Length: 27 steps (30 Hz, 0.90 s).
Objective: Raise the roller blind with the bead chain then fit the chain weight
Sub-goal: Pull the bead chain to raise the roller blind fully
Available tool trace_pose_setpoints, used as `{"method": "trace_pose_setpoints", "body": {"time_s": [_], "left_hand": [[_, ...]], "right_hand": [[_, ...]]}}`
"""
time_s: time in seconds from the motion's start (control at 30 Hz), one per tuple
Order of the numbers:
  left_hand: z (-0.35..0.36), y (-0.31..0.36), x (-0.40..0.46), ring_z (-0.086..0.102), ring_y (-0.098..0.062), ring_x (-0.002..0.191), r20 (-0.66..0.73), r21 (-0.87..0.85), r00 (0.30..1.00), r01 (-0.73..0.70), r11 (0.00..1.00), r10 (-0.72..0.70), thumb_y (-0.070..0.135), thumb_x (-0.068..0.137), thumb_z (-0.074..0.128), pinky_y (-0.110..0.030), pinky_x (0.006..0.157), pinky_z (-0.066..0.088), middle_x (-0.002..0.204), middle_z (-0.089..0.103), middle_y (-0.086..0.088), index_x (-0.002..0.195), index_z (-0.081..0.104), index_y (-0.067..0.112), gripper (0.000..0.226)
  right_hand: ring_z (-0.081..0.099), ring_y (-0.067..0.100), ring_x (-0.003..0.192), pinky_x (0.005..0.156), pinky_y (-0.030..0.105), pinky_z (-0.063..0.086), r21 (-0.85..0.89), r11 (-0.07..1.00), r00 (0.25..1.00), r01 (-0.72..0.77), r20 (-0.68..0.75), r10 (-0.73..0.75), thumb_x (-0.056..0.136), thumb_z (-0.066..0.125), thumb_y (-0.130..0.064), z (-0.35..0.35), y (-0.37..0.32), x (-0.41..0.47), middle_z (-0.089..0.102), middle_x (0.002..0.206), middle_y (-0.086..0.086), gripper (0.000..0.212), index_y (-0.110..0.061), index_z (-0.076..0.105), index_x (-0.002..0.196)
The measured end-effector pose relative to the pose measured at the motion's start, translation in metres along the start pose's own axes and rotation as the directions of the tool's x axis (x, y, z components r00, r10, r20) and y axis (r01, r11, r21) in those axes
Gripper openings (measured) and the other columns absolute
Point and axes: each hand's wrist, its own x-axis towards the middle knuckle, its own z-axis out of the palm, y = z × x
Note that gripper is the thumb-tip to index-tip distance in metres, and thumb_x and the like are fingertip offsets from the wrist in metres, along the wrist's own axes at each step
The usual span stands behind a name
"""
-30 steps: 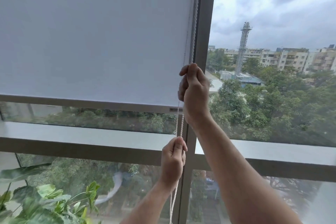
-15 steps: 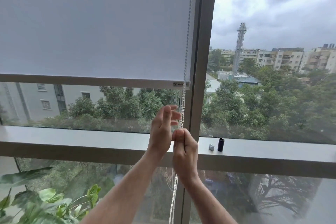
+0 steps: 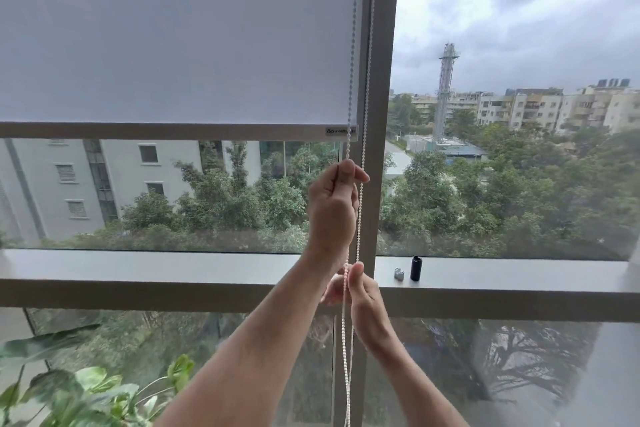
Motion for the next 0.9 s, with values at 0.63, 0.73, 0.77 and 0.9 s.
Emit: {"method": "trace_pose_setpoints", "body": {"time_s": [0.63,0.73,0.77,0.9], "left_hand": [[0.013,-0.045,-0.068,0.024,-0.008,0.041,-0.089,0.066,0.994,0.076,0.995,-0.07,0.012,0.103,0.043,-0.032,0.041,0.015,0.048,0.029,-0.001,0.072,0.058,0.012,0.034],[0.008,-0.059,-0.085,0.024,-0.008,0.04,-0.081,0.067,0.991,0.111,0.992,-0.105,0.019,0.097,0.044,-0.029,0.039,0.016,0.048,0.028,0.0,0.071,0.06,0.017,0.03],[0.004,-0.064,-0.089,0.024,-0.009,0.04,-0.081,0.072,0.99,0.119,0.99,-0.113,0.02,0.096,0.044,-0.028,0.039,0.017,0.047,0.029,0.0,0.07,0.061,0.019,0.03],[-0.017,-0.085,-0.107,0.025,-0.008,0.041,0.001,0.134,0.982,0.185,0.974,-0.186,0.025,0.096,0.046,-0.028,0.039,0.017,0.047,0.031,0.006,0.07,0.064,0.022,0.031]], "right_hand": [[0.042,0.01,0.042,0.039,0.022,0.035,0.329,0.917,0.972,0.225,-0.011,-0.235,0.107,0.033,-0.035,-0.025,-0.177,0.093,0.051,0.057,-0.002,0.041,-0.012,0.064,0.093],[0.027,0.007,0.035,0.034,0.017,0.023,0.327,0.92,0.975,0.215,-0.015,-0.223,0.105,0.037,-0.037,-0.018,-0.182,0.092,0.039,0.048,-0.009,0.043,-0.019,0.055,0.071],[0.027,0.006,0.034,0.034,0.017,0.023,0.302,0.925,0.972,0.231,-0.041,-0.23,0.105,0.038,-0.037,-0.016,-0.177,0.088,0.038,0.047,-0.009,0.043,-0.021,0.052,0.067],[0.03,0.01,0.04,0.038,0.027,0.024,0.164,0.932,0.942,0.325,-0.143,-0.303,0.104,0.04,-0.038,-0.014,-0.138,0.059,0.038,0.05,-0.004,0.045,-0.027,0.049,0.061]]}}
